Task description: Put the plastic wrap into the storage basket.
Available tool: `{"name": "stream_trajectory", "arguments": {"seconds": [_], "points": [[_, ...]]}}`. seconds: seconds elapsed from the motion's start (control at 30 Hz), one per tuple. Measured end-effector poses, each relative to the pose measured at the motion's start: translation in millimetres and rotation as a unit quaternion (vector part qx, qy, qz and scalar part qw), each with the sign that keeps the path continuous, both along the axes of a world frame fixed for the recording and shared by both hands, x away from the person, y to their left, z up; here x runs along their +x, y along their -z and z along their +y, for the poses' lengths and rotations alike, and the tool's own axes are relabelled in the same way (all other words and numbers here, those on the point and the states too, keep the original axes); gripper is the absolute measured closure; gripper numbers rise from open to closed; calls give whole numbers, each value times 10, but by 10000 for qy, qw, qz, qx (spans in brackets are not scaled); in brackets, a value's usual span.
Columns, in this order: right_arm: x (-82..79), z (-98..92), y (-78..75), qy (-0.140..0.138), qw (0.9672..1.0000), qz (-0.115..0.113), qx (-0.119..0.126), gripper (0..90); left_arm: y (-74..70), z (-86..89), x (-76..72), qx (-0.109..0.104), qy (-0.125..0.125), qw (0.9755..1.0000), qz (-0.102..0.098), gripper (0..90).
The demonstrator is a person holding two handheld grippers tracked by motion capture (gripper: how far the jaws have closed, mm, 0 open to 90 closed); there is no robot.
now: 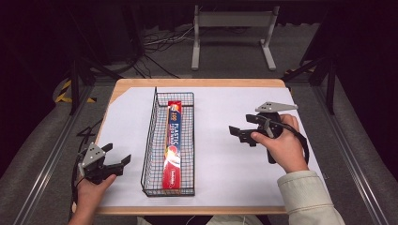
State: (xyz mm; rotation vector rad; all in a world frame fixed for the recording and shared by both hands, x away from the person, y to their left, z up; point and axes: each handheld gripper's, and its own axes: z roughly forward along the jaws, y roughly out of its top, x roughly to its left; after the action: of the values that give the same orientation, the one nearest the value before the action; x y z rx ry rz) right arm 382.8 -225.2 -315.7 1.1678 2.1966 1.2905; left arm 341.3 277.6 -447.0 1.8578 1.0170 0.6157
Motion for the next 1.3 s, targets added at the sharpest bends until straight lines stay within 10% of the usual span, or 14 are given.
{"name": "stream_trajectory", "arguments": {"seconds": [0.67, 1.3], "points": [[-141, -442, 644, -259, 9986, -365, -272, 185, 23, 15, -16, -58, 90, 9999, -7, 161], [-242, -733, 1232, 106, 9990, -131, -422, 168, 93, 51, 27, -143, 85, 9998, 129, 158]]}}
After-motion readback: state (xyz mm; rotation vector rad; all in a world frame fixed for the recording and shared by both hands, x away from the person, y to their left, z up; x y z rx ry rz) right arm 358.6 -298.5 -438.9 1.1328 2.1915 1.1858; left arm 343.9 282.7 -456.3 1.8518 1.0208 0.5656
